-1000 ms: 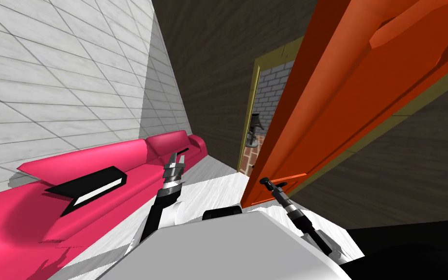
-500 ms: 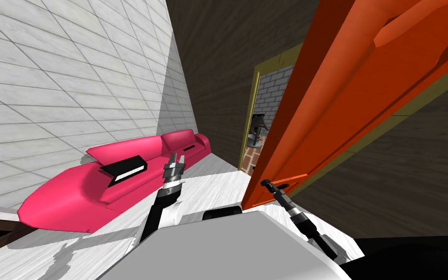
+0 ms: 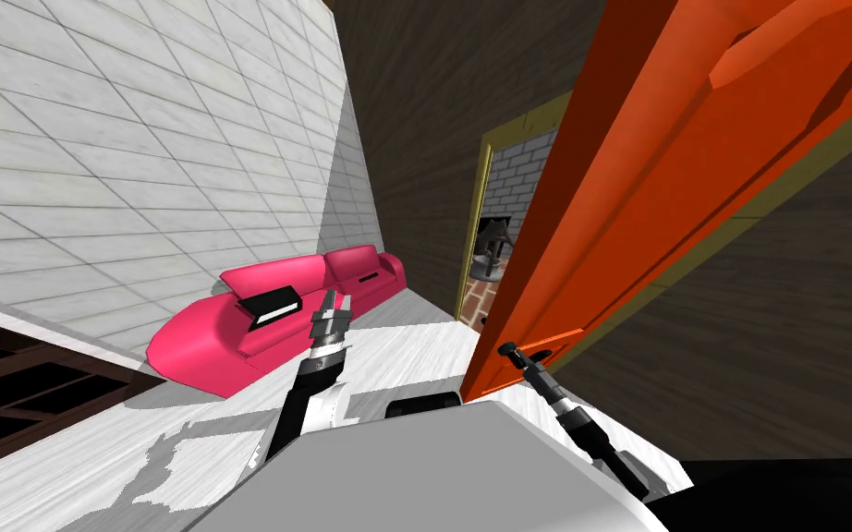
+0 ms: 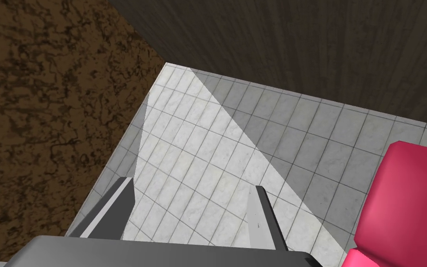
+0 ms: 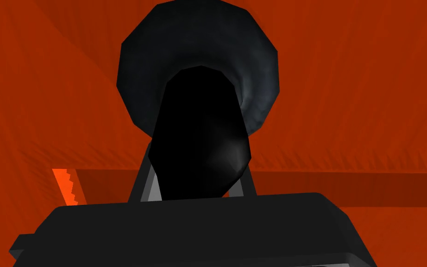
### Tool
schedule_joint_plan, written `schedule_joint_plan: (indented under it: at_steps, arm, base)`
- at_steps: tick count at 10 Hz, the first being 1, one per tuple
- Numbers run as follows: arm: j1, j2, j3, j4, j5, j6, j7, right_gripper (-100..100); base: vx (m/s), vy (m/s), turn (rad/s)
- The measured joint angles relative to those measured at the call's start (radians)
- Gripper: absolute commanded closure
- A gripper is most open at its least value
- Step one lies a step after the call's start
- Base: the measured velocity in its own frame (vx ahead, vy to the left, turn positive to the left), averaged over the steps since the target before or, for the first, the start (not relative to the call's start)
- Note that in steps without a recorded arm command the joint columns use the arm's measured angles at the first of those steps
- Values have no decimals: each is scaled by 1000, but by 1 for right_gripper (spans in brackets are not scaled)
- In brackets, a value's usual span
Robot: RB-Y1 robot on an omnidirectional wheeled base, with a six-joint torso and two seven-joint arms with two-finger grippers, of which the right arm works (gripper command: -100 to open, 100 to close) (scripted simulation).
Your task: Pull the door open
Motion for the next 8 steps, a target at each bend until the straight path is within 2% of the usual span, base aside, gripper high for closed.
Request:
schedule_joint_plan:
  at_steps: [8]
  arm:
    - [-22, -7, 10, 45, 10, -33, -12, 100]
  base:
    - [-193, -69, 145]
